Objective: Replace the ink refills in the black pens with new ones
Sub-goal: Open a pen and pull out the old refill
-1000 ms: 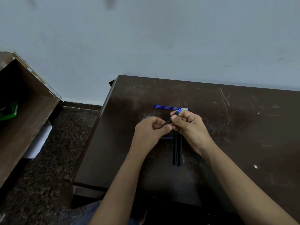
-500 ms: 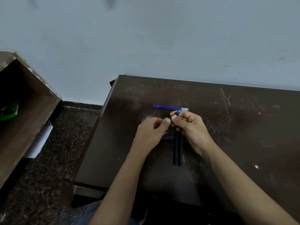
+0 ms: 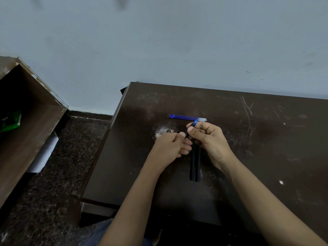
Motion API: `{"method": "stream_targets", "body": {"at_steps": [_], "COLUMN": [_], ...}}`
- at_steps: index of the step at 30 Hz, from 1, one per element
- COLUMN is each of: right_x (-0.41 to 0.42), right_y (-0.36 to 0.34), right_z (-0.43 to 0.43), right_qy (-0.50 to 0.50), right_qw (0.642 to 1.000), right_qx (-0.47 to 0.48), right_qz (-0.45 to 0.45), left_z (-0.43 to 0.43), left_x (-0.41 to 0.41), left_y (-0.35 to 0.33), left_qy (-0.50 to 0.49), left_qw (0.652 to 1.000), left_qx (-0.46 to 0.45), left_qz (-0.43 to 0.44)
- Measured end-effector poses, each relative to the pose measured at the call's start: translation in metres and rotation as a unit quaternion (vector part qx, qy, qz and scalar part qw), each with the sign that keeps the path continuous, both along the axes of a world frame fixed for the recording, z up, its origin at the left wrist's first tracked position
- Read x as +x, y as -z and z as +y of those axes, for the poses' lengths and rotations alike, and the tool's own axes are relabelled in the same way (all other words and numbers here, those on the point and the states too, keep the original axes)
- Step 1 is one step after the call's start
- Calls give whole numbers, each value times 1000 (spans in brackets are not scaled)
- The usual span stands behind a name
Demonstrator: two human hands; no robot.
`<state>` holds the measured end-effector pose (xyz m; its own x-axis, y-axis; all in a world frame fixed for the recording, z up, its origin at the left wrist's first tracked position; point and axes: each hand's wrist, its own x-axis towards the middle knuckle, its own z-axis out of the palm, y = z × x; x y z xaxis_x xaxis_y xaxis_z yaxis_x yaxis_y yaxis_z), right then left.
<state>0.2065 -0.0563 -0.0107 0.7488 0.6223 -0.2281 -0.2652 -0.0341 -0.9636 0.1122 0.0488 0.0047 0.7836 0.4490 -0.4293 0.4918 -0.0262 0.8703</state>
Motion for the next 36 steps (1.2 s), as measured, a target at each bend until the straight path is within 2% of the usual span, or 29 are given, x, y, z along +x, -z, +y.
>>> {"method": "stream_targets", "body": {"at_steps": [5, 12, 20, 25, 27, 28, 29, 31, 33, 35, 36], "right_x": [0, 1, -7, -9, -6, -5, -4, -5, -10, -13, -14], "right_y": [-3, -3, -6, -4, -2, -1, 1, 3, 6, 10, 11], "right_z": [0, -3, 2, 3, 1, -1, -3, -4, -3, -2, -2], "right_qy": [13, -41, 32, 50, 27, -3, -45, -149, -225, -245, -238], "right_qw": [1000, 998, 997, 999, 994, 976, 941, 845, 781, 757, 761], "right_qx": [-16, 28, 17, -11, -76, -140, -211, -310, -356, -363, -354], "right_qz": [-2, 43, 65, 8, -80, -164, -261, -410, -462, -485, -489], "left_z": [3, 2, 5, 3, 6, 8, 10, 11, 11, 10, 11], "left_x": [-2, -3, -6, -6, -6, -6, -6, -7, -7, -7, -6], "left_y": [-2, 0, -1, -2, -2, -1, -1, 0, 1, 2, 3], "left_qy": [0, 48, 37, 22, -4, -20, -35, -52, -57, -55, -55], "left_qw": [999, 996, 988, 979, 973, 970, 967, 965, 960, 955, 953], "left_qx": [41, 72, 139, 202, 231, 243, 250, 258, 274, 293, 298], "left_qz": [-34, -24, -48, -36, -25, -22, -19, -8, 3, 14, 16]}}
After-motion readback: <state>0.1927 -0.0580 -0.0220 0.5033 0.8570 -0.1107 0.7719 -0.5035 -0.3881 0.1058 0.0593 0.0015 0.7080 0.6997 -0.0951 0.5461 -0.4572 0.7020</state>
